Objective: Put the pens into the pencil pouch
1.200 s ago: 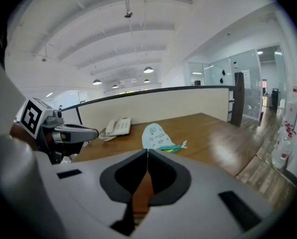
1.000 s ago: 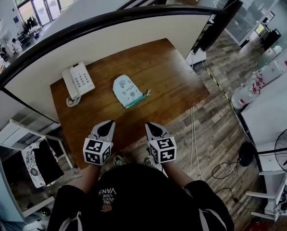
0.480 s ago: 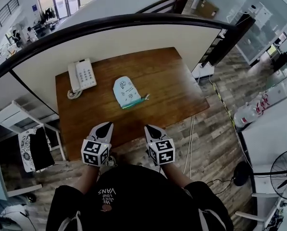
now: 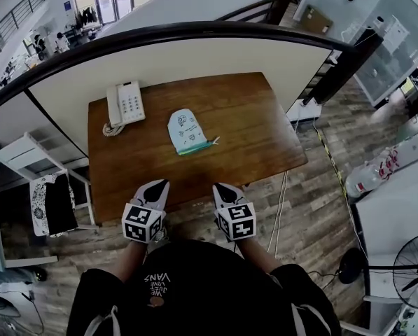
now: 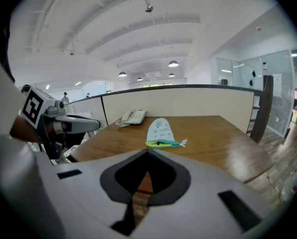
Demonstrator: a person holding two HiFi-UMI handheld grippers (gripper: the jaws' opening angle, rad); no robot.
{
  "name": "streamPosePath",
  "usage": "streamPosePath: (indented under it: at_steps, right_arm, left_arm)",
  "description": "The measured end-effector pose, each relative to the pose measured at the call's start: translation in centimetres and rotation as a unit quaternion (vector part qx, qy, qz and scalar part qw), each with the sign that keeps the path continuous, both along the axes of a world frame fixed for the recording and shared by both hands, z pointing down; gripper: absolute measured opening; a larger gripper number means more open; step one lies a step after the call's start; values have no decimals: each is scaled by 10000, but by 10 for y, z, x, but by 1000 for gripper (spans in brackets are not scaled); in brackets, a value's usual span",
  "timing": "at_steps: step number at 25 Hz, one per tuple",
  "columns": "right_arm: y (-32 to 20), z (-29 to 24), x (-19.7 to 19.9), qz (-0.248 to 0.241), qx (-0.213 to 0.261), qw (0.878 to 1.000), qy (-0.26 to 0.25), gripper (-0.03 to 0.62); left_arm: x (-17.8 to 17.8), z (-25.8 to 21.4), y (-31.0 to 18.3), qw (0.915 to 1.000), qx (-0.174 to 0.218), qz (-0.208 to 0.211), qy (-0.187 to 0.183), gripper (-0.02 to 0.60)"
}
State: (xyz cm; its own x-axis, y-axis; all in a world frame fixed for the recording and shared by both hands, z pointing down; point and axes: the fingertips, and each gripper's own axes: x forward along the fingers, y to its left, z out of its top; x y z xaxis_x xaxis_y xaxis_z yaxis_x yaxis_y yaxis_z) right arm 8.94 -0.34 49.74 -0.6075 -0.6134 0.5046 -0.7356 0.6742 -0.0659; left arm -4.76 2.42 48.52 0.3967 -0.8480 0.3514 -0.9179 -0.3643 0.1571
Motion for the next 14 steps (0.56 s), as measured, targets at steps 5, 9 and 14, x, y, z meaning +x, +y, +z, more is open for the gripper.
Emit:
streamPosePath:
  at_steps: [5, 9, 14]
  right_arm:
    - [2, 0, 7, -75, -14, 10000, 23, 12]
    - [3, 3, 8, -130, -9, 9999, -6, 12]
    - [5, 3, 13, -165, -11, 9999, -27, 12]
  left_arm:
    - [9, -1, 5, 10000, -7, -72, 17, 11]
    - [11, 0, 9, 9998, 12, -179, 18, 11]
    - [17, 1, 14, 9997, 17, -224, 3, 11]
